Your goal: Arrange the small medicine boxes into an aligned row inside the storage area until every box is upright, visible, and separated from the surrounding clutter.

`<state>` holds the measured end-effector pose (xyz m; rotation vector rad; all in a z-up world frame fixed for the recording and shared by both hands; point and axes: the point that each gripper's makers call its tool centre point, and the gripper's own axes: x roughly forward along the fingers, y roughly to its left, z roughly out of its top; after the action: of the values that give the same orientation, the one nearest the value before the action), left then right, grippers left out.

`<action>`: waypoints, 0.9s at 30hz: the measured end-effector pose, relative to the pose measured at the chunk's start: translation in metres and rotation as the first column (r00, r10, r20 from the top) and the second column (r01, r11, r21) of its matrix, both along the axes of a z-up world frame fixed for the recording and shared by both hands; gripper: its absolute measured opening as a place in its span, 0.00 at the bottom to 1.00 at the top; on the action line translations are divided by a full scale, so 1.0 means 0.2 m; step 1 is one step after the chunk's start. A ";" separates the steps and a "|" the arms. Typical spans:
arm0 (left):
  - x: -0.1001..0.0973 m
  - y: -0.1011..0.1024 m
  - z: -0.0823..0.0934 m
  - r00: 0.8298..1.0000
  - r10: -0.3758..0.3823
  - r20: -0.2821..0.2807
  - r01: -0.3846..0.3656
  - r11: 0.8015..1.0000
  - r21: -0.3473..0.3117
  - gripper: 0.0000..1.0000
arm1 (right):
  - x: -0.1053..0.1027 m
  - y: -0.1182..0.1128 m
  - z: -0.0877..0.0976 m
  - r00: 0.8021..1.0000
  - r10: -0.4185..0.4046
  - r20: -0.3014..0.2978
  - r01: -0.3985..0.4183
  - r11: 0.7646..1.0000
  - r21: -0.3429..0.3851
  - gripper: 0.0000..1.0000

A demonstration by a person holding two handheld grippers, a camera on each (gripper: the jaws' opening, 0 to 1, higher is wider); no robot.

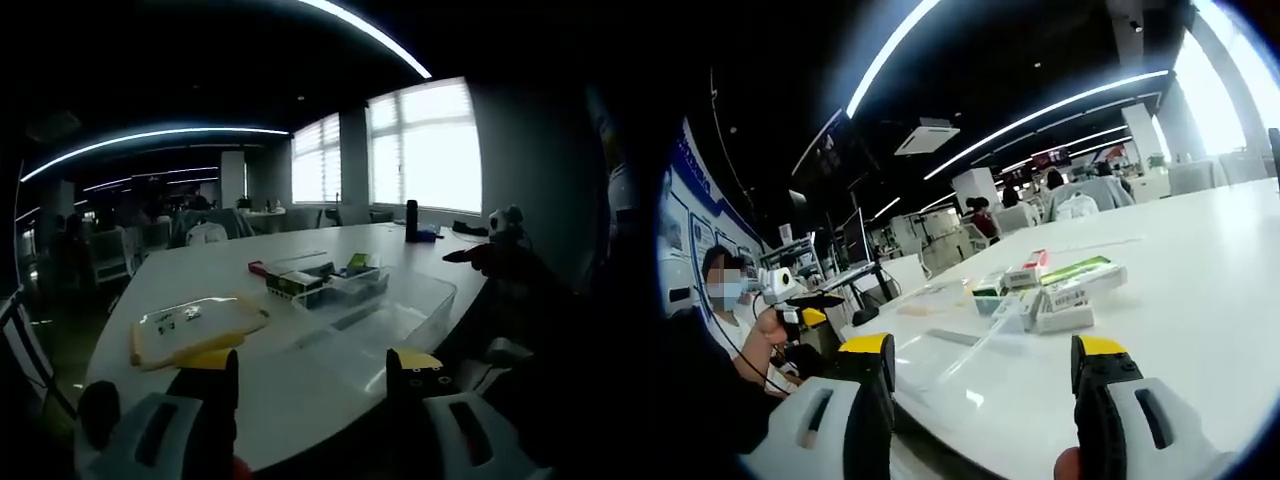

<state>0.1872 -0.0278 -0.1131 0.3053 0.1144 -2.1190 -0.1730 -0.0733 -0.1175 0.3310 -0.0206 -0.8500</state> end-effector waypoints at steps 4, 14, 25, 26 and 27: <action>-0.02 0.01 0.00 1.000 -0.018 0.011 0.018 1.000 0.000 0.62 | -0.02 -0.01 0.01 1.000 -0.009 0.016 0.009 1.000 -0.006 0.70; -0.01 0.00 0.01 1.000 -0.015 -0.003 0.015 1.000 -0.015 0.63 | 0.01 -0.03 -0.02 1.000 0.001 0.019 -0.001 1.000 0.009 0.73; 0.01 0.00 0.01 1.000 -0.014 -0.011 0.013 1.000 -0.020 0.66 | 0.06 -0.08 -0.03 1.000 0.028 0.003 -0.028 1.000 0.009 0.74; 0.01 0.00 0.01 1.000 -0.012 -0.014 0.012 1.000 -0.023 0.66 | 0.07 -0.09 -0.03 0.999 0.032 0.005 -0.032 0.999 0.008 0.74; 0.01 0.00 0.01 1.000 -0.011 -0.013 0.011 1.000 -0.025 0.67 | 0.07 -0.08 -0.02 0.999 0.042 0.014 -0.042 0.999 0.008 0.74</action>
<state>0.1900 -0.0275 -0.1109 0.2776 0.0943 -2.1318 -0.1584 -0.0901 -0.1222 0.3443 -0.0233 -0.8066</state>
